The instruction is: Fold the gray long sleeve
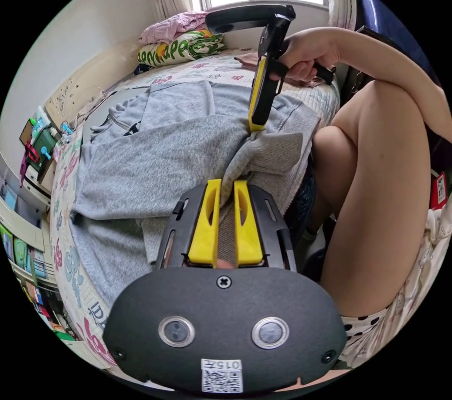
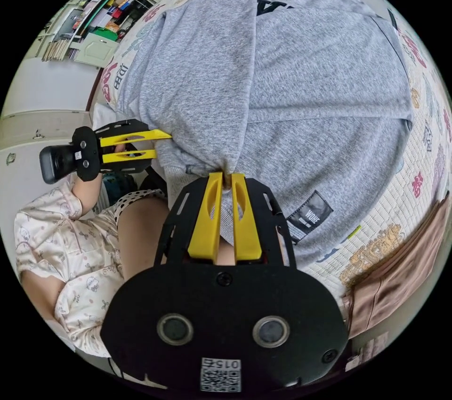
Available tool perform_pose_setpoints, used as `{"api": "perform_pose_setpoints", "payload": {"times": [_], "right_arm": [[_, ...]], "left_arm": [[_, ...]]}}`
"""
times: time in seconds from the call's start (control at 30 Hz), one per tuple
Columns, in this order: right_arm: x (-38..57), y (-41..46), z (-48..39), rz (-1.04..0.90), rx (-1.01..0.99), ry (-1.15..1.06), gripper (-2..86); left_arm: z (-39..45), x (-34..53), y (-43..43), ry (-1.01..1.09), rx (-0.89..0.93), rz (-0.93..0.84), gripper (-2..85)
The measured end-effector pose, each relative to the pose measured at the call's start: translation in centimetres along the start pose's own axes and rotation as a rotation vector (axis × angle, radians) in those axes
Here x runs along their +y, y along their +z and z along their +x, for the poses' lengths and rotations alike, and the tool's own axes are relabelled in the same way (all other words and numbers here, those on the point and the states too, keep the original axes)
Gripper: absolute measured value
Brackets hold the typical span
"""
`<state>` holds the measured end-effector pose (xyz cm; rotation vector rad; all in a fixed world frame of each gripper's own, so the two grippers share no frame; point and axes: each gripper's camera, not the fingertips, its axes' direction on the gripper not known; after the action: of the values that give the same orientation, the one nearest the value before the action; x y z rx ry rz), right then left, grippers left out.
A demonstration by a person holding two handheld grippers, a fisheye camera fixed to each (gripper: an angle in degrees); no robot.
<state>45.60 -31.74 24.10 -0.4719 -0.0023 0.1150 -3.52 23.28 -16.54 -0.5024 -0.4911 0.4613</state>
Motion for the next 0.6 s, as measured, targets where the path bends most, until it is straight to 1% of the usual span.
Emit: {"api": "perform_pose_setpoints", "payload": {"times": [0.27, 0.37, 0.43, 0.53, 0.6], "right_arm": [[0.3, 6.4, 3.1, 0.065, 0.058, 0.067, 4.1], [0.3, 9.1, 4.4, 0.076, 0.089, 0.094, 4.2], [0.0, 11.3, 5.3, 0.074, 0.13, 0.117, 4.2], [-0.6, 14.1, 6.2, 0.06, 0.195, 0.151, 4.2], [-0.9, 15.9, 6.8, 0.05, 0.237, 0.165, 4.2]], "left_arm": [[-2.9, -2.6, 0.9, -0.074, 0.081, -0.069, 5.0], [-4.3, -3.5, 1.0, -0.132, 0.123, -0.086, 4.6], [-6.5, -3.8, 0.8, -0.253, 0.191, -0.082, 3.4], [-8.9, -3.5, 0.7, -0.366, 0.319, -0.054, 2.4], [-9.8, -3.1, 0.4, -0.401, 0.356, -0.027, 2.0]]}}
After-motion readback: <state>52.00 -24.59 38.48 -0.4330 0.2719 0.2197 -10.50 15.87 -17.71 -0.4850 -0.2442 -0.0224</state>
